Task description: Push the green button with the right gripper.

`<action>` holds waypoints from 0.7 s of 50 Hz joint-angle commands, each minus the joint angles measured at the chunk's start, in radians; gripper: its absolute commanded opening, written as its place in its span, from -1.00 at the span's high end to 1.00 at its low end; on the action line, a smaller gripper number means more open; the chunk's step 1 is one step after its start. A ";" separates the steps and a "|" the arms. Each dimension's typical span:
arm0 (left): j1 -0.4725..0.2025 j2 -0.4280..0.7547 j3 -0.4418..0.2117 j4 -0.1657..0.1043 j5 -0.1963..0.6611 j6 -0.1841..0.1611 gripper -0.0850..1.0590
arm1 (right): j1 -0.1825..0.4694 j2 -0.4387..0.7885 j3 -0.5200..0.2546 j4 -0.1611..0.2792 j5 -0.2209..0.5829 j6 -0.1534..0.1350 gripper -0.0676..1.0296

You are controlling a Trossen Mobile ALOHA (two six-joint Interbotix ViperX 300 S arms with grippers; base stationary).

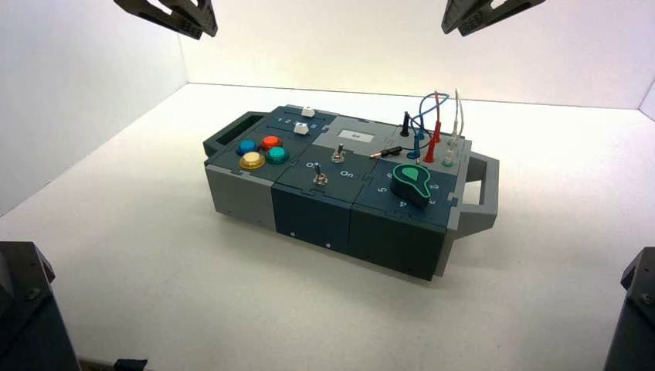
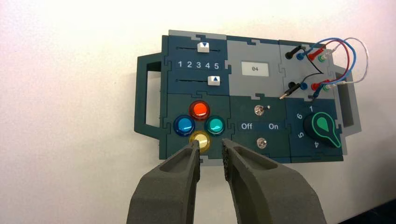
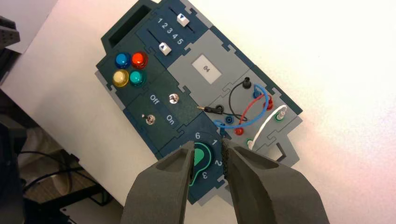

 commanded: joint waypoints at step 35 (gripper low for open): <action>0.028 -0.005 -0.011 -0.002 -0.009 -0.003 0.36 | 0.014 0.046 -0.100 0.005 0.041 -0.031 0.66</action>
